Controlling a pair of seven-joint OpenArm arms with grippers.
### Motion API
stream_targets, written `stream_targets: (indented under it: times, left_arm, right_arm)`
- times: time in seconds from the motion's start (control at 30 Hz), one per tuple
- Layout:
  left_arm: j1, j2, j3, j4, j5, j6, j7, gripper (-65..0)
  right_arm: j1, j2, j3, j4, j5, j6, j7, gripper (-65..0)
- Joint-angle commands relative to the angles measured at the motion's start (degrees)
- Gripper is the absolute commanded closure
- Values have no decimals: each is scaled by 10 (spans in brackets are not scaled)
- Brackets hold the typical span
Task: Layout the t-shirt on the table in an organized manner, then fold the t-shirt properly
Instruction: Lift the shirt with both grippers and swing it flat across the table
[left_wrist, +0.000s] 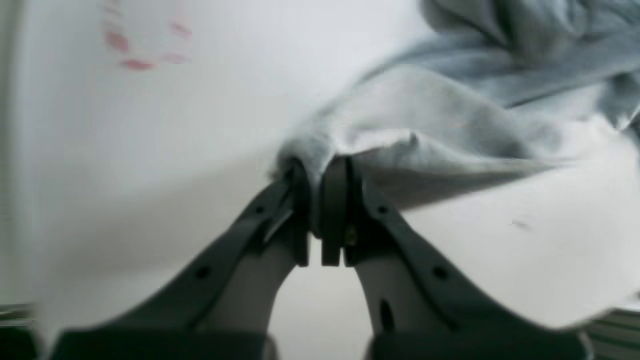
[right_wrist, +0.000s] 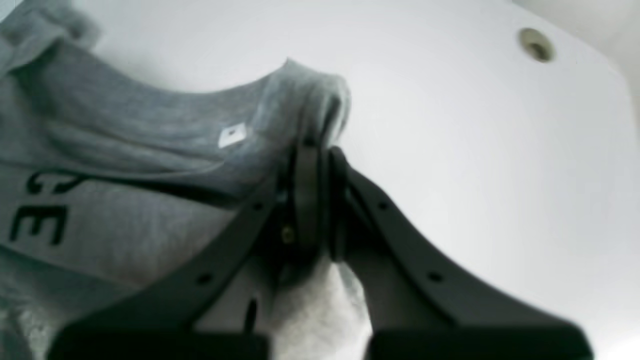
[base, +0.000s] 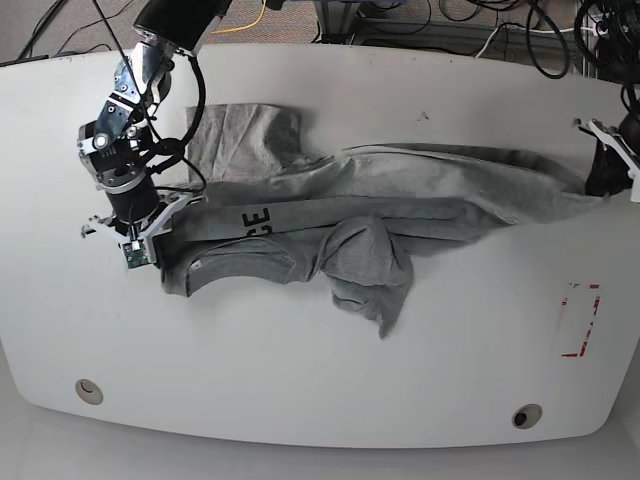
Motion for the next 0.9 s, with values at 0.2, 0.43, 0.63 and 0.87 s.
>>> stream_targets:
  times: [0.2,0.43,0.63,0.87]
  left_arm:
    - [-142,-77,-58,8,-74,0,99,-6]
    - [-272,-77,-57,8,-78,0,174,-6]
    - [-405,-77,-22,7,-78,0,225,-6]
    - [-526,-77,49,6,-73,0,229,-7]
  right_arm:
    - [81,47,14,13,15,-5,-32,-5]
    - [131,66,15,16,15,-5,-62,-5]
    - [190,85,12,16,15,-5,-92,-6]
    - [277,96,10,9,17,-5,-128,-6]
